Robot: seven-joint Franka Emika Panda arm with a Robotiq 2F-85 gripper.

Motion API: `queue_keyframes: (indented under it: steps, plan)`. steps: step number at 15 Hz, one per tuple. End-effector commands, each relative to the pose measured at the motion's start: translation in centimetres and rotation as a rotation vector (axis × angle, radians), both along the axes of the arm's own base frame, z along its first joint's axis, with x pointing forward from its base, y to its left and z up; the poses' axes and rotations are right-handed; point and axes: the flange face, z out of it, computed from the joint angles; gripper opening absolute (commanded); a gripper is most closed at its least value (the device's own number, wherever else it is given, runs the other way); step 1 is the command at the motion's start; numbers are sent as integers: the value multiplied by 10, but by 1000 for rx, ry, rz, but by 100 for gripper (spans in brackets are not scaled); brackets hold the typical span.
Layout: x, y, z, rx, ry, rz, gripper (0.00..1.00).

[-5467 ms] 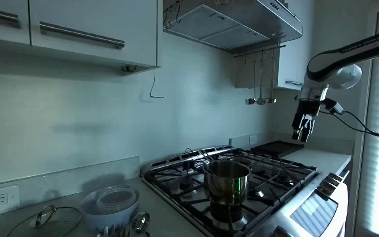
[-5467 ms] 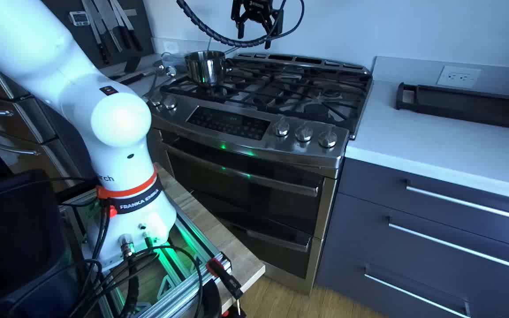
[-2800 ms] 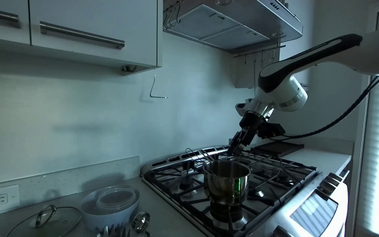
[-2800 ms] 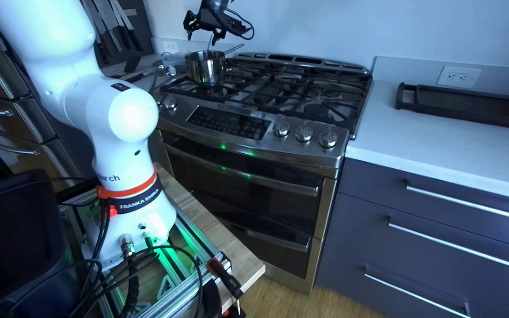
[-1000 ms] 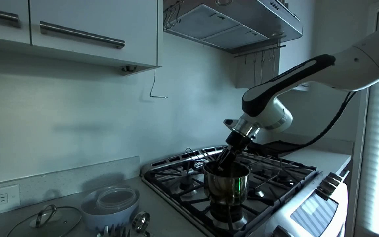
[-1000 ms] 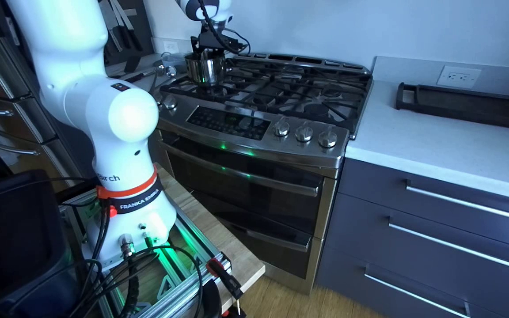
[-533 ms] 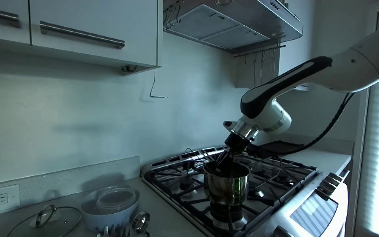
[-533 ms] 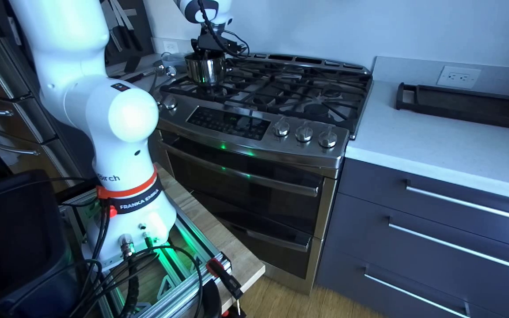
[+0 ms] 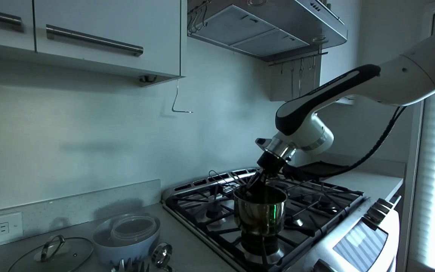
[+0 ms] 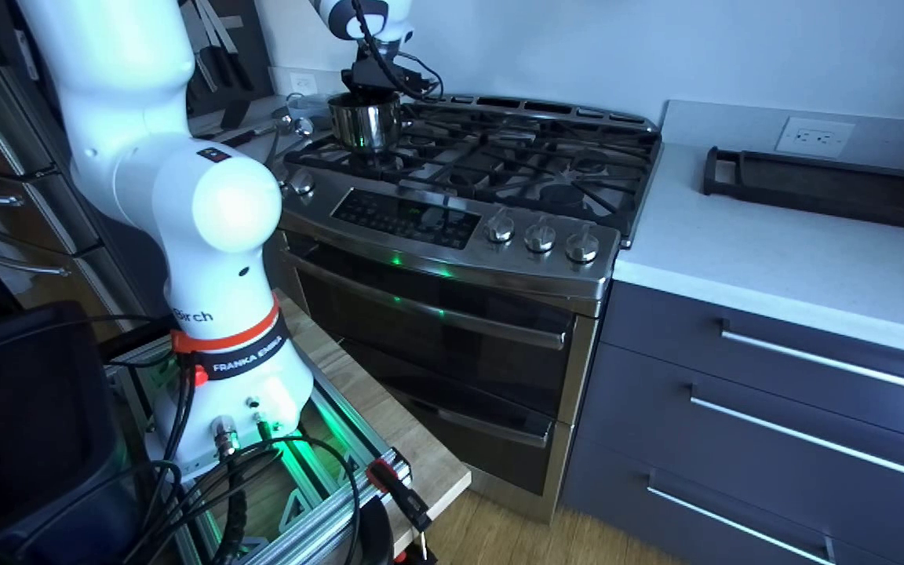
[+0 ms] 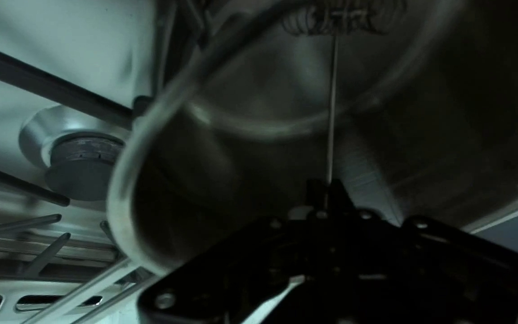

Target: Remove the silver object from the pot and hang it on the hooks on the top left

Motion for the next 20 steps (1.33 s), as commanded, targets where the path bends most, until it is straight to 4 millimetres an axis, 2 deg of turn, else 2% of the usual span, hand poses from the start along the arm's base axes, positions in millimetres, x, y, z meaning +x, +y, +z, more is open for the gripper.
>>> queue_keyframes:
  steps: [1,7,13,20]
  plan:
    - [3,-3,13,9,-30,5,1]
    - [7,-11,55,52,-107,6,1]
    - [5,-25,123,82,-253,31,1]
    - [4,-29,197,164,-407,17,1]
